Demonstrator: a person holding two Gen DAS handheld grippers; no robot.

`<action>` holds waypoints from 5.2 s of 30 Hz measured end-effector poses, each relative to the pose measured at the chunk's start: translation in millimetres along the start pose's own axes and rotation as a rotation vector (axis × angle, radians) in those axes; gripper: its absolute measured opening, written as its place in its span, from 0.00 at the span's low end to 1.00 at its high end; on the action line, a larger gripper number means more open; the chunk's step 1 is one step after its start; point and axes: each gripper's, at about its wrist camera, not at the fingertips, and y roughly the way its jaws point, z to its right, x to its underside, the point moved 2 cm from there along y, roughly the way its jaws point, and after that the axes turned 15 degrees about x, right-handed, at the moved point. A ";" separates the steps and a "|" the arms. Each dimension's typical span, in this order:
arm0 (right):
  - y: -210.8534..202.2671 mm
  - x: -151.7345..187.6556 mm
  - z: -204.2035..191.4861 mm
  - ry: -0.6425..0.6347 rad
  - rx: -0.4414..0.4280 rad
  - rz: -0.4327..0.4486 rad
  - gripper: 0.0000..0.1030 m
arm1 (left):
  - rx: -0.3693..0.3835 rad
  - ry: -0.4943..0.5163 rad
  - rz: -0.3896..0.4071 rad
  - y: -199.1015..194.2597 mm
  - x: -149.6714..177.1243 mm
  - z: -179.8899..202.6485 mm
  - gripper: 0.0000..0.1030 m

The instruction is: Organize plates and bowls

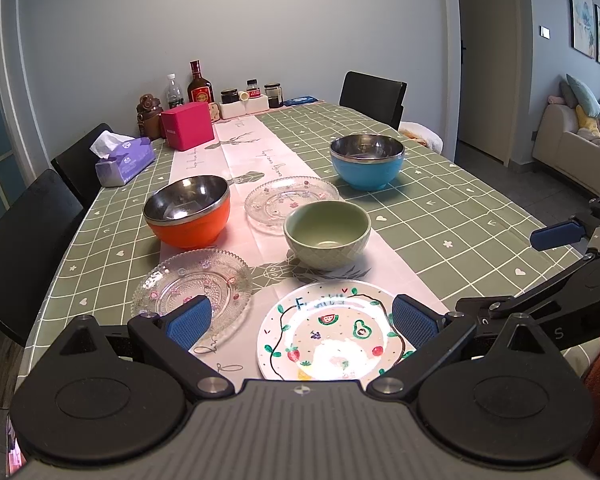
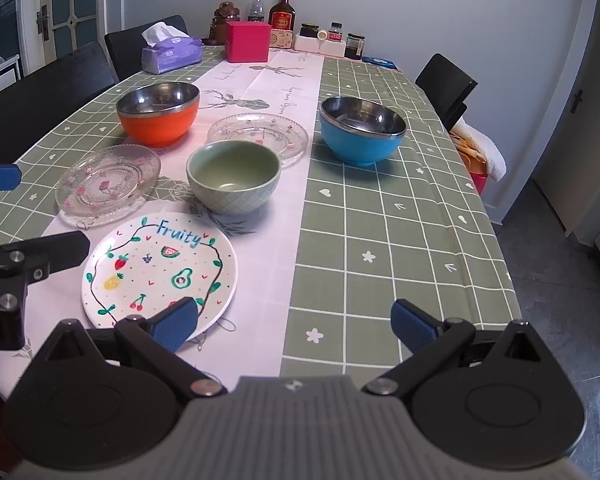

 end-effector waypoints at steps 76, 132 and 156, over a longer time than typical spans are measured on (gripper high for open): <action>99.9 -11.6 -11.6 0.262 -0.486 -0.320 0.44 | 0.136 -0.526 -0.158 54.6 30.8 -104.8 0.37; 102.1 11.6 45.5 0.474 -0.474 -0.342 0.07 | 0.256 -0.653 -0.091 68.7 29.1 -75.6 0.09; 122.4 17.1 170.3 0.544 -0.285 -0.341 0.06 | 0.442 -0.676 -0.121 149.2 -3.0 13.3 0.09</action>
